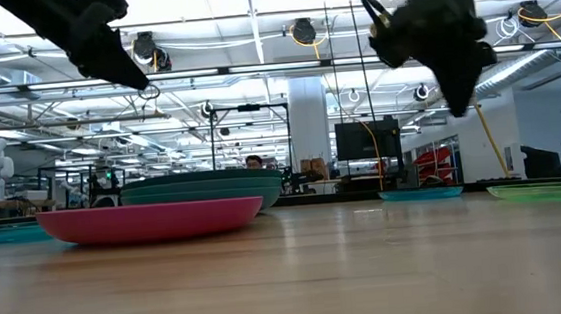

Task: Stack plastic plates
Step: Stack the medium light pink plate on top of the big green plate

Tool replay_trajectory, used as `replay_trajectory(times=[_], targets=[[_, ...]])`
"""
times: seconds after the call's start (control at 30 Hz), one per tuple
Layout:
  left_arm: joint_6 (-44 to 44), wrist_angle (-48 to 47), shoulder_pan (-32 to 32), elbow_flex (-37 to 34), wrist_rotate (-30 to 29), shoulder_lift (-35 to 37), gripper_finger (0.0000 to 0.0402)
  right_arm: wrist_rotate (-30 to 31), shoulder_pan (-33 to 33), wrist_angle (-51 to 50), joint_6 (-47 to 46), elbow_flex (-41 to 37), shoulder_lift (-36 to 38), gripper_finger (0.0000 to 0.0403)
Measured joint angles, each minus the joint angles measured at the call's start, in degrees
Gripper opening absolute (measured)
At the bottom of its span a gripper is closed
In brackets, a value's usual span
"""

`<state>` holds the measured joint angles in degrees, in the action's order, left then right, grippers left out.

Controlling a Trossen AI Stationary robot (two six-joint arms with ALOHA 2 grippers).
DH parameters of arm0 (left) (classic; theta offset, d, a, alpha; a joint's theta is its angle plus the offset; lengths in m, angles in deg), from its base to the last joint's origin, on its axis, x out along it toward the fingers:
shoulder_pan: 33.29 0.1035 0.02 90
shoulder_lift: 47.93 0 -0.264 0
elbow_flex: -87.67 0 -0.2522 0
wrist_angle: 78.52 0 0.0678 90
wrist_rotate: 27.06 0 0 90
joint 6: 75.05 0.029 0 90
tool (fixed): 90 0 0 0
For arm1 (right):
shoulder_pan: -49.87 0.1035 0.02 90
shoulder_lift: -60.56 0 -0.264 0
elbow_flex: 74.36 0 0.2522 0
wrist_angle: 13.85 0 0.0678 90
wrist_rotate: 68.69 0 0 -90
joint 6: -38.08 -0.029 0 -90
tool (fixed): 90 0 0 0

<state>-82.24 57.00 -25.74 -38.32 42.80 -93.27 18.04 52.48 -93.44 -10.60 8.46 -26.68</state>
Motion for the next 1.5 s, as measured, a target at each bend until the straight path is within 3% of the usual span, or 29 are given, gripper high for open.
replay_trajectory(times=[0.13,0.33,0.63,1.03,1.3,1.5], targets=[[-0.91,-0.16,-1.88,0.0,0.01,0.0,0.0149,-1.75,0.18,-3.95,0.04,0.0,-0.73,0.0029],[-1.18,-1.09,-3.69,0.0,0.02,0.0,0.0149,-11.69,2.12,-3.69,-2.08,0.0,-0.52,0.0029],[-1.79,-1.25,-3.86,0.02,0.04,0.0,0.0149,-10.46,6.8,1.73,-6.83,0.0,-0.48,0.0044],[-1.75,-1.29,-3.84,0.02,0.04,0.0,0.0149,-10.49,15.41,5.35,-33.51,-0.02,-1.11,0.0148],[-1.57,-1.28,-3.84,0.02,0.04,0.0,0.0149,-13.66,19.15,7.28,-42.15,-0.02,-7.04,0.0152],[-0.89,-1.27,-3.84,0.02,0.02,-0.01,0.0149,-15.95,20.11,6.65,-40.93,-0.04,-12.61,0.0152]])
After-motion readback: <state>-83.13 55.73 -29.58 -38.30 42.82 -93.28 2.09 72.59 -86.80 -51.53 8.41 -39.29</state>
